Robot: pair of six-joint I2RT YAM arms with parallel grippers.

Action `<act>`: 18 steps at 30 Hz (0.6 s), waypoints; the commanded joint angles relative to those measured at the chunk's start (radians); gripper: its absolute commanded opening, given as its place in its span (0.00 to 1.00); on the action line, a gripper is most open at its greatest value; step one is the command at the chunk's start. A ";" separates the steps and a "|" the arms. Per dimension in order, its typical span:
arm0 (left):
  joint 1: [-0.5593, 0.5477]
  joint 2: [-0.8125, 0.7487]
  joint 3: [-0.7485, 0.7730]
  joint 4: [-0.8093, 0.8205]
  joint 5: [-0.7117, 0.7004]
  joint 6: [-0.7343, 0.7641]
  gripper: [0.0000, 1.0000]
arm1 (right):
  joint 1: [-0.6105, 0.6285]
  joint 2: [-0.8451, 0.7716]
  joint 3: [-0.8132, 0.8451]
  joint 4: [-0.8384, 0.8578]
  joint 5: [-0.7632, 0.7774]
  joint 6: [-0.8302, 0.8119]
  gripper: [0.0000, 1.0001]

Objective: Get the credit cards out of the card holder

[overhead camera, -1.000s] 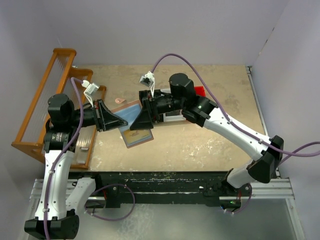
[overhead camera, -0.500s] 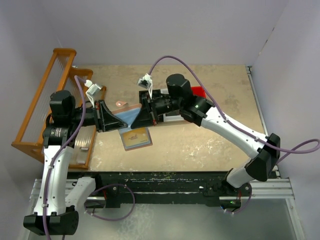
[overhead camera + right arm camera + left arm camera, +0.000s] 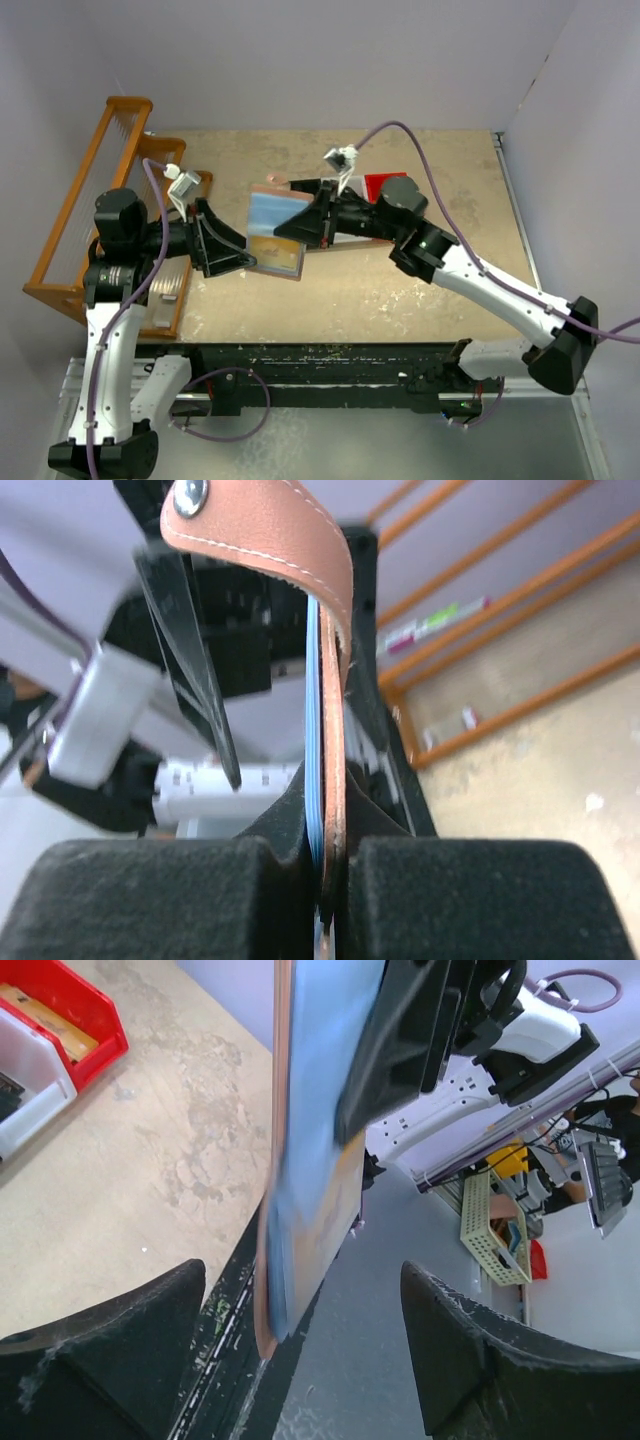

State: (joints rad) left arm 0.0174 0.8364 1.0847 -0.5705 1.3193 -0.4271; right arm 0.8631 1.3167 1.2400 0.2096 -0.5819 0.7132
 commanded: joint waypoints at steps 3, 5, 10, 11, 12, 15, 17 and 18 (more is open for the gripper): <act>0.000 -0.096 -0.080 0.278 -0.025 -0.213 0.76 | 0.064 -0.117 -0.221 0.660 0.401 0.212 0.00; 0.000 -0.094 -0.079 0.325 -0.038 -0.264 0.70 | 0.091 -0.106 -0.212 0.656 0.425 0.194 0.00; -0.001 -0.079 -0.109 0.507 -0.018 -0.457 0.57 | 0.149 -0.070 -0.254 0.749 0.476 0.195 0.00; -0.001 -0.080 -0.119 0.535 -0.019 -0.481 0.54 | 0.161 -0.066 -0.271 0.776 0.491 0.194 0.00; 0.000 -0.083 -0.125 0.549 -0.024 -0.499 0.51 | 0.170 -0.062 -0.288 0.798 0.507 0.192 0.00; 0.000 -0.086 -0.123 0.562 -0.043 -0.532 0.35 | 0.202 -0.050 -0.320 0.859 0.561 0.180 0.00; 0.000 -0.085 -0.114 0.563 -0.053 -0.550 0.27 | 0.221 -0.042 -0.341 0.888 0.598 0.170 0.00; 0.000 -0.085 -0.110 0.564 -0.058 -0.558 0.22 | 0.229 -0.037 -0.349 0.901 0.610 0.168 0.00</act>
State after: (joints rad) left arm 0.0174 0.7570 0.9592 -0.1009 1.2949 -0.8997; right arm 1.0569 1.2785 0.9077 0.9298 -0.0692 0.8898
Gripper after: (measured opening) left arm 0.287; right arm 0.024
